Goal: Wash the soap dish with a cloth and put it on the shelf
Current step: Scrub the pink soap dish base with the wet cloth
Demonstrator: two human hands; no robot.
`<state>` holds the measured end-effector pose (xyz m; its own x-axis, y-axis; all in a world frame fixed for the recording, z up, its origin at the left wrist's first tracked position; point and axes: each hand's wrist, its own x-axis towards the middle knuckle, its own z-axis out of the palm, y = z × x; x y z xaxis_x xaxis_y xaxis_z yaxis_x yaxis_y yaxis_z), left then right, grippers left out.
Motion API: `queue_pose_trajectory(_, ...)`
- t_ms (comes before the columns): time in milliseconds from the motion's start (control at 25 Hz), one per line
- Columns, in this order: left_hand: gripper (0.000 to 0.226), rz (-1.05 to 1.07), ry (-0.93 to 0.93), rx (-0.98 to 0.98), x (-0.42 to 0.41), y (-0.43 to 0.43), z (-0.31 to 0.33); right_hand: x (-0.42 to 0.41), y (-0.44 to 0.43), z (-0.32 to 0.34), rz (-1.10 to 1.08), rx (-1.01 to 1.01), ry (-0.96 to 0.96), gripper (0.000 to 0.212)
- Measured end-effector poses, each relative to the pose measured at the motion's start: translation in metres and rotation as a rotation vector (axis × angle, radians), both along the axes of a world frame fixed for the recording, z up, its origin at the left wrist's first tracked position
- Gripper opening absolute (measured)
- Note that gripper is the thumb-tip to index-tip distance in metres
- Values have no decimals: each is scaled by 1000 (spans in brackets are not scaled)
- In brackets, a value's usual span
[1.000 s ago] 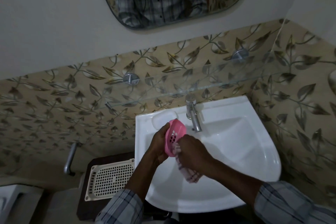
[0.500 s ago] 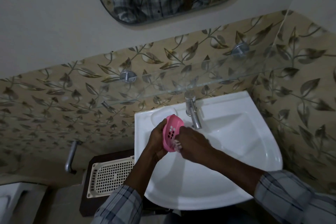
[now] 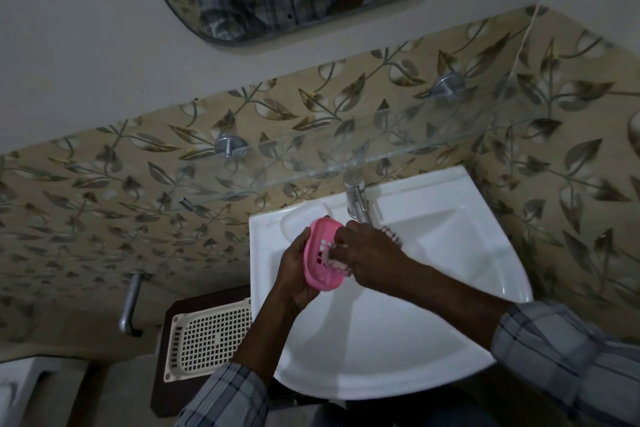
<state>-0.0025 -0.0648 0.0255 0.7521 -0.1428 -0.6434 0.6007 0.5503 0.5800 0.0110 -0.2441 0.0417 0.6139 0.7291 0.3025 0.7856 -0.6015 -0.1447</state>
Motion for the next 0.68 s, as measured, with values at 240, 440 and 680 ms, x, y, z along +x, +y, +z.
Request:
queue_pose_trajectory(240, 47, 40, -52, 61, 4, 2, 1, -26, 33, 2, -222, 415, 799, 15)
queue_pose_trajectory(440, 41, -95, -31, 158, -1, 3, 1, -21, 24, -3, 22, -255, 91, 26)
queue_pose_trajectory(680, 43, -32, -73, 94, -1, 3, 0, -25, 32, 0, -128, 67, 610, 25)
